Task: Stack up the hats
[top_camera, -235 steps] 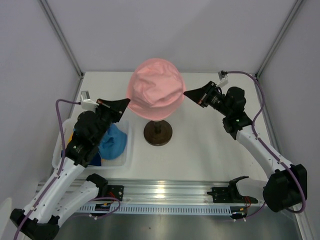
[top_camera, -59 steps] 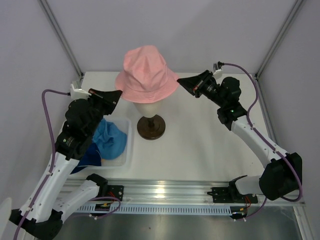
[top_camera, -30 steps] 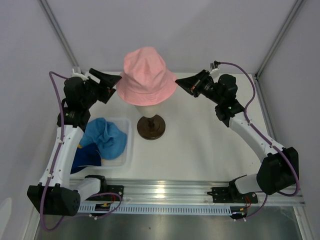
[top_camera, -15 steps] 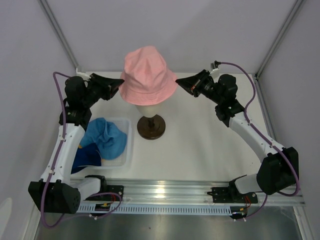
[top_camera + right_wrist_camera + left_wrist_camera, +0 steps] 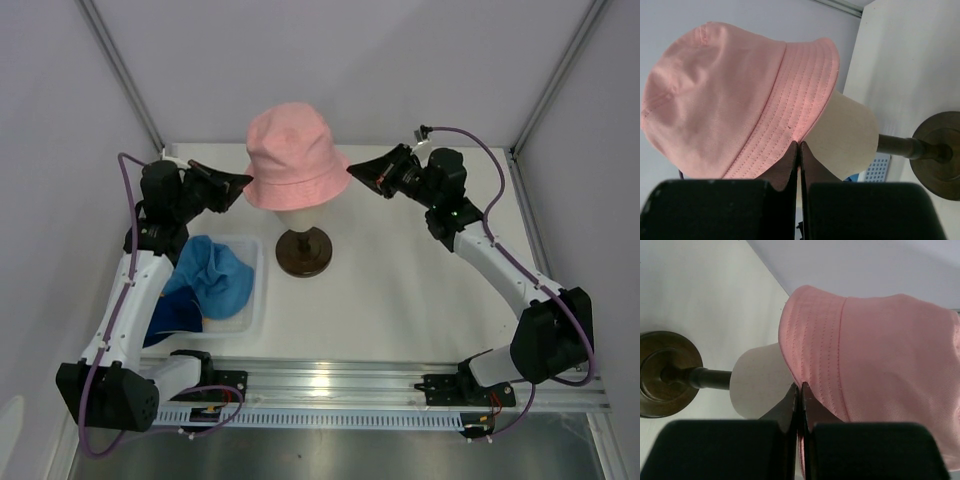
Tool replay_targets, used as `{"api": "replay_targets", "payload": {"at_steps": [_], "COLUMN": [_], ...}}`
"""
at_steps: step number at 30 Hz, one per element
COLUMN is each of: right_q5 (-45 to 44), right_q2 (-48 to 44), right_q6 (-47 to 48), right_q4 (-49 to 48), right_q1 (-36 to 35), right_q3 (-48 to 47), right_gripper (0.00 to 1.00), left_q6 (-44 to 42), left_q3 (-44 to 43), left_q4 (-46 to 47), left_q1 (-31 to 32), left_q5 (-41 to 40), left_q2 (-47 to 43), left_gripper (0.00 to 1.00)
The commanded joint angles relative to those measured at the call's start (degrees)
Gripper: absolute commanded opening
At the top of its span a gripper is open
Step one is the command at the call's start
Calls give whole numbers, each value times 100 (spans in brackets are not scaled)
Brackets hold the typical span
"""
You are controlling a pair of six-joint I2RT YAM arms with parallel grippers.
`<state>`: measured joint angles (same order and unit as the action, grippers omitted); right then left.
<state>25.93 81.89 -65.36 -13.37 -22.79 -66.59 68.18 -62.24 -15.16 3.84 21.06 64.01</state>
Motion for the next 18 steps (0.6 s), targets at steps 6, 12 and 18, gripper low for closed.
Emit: {"api": "replay_targets", "payload": {"at_steps": [6,12,18], "right_q5": [-159,-282,-203], "right_q2": [117,-59,3], "right_q6": [428,595,700], "right_q4": [607,572,677], "right_q1": [46,46,64], "right_q3": [-48,181,199], "right_gripper": [0,0,0], "left_q6": [-464,-745,-780], "left_q3": [300,572,731], "left_q4": [-593,-400,-304], "left_q1": [-6,-6,-14], "left_q5": [-541,-585,-533], "left_q2": [-212,-512,-433], "left_gripper": [1,1,1]}}
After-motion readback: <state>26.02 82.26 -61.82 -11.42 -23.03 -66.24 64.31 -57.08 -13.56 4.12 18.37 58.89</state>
